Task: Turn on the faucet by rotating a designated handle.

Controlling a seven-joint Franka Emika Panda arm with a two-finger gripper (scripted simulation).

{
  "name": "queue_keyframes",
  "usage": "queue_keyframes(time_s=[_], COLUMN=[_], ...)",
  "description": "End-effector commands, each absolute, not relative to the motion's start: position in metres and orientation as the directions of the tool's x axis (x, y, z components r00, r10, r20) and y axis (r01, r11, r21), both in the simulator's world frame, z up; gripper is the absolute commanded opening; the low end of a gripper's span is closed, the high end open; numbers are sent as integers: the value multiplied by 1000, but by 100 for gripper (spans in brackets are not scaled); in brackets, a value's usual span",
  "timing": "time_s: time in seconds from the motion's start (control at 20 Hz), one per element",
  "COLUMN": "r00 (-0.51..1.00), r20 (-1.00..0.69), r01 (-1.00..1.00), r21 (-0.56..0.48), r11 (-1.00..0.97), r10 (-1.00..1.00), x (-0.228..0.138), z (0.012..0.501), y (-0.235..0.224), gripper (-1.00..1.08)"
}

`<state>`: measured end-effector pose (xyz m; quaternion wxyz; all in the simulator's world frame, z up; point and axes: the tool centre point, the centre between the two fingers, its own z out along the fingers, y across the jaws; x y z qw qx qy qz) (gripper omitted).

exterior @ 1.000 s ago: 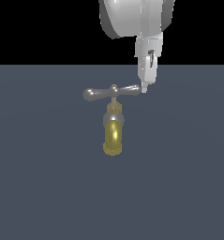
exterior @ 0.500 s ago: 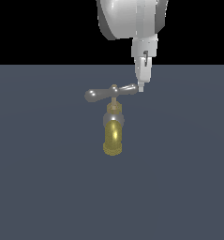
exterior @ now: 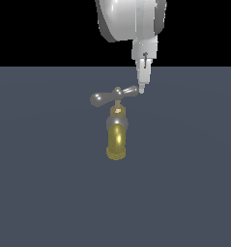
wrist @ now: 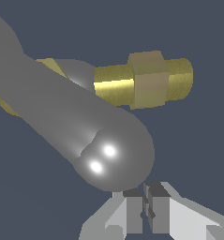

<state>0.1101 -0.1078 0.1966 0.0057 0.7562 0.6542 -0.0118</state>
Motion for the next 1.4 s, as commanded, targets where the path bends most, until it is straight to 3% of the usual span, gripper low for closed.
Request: queue_keyframes(time_s=[0.0,0.5,0.55,0.6,1.35], r00=[109,79,79,163,113], r20=[-12,0,0,-38,-15], r01=[994,997,997,987,994], r21=[-4,0,0,10,3], r11=[-109,-79,-79,-163,-113], r10=[994,997,997,986,993], x=[119,137,137,135,109], z=[197,198,198,197,197], y=[-66,13,13,-61,26], gripper=[-100,-100,-100,-100,-100])
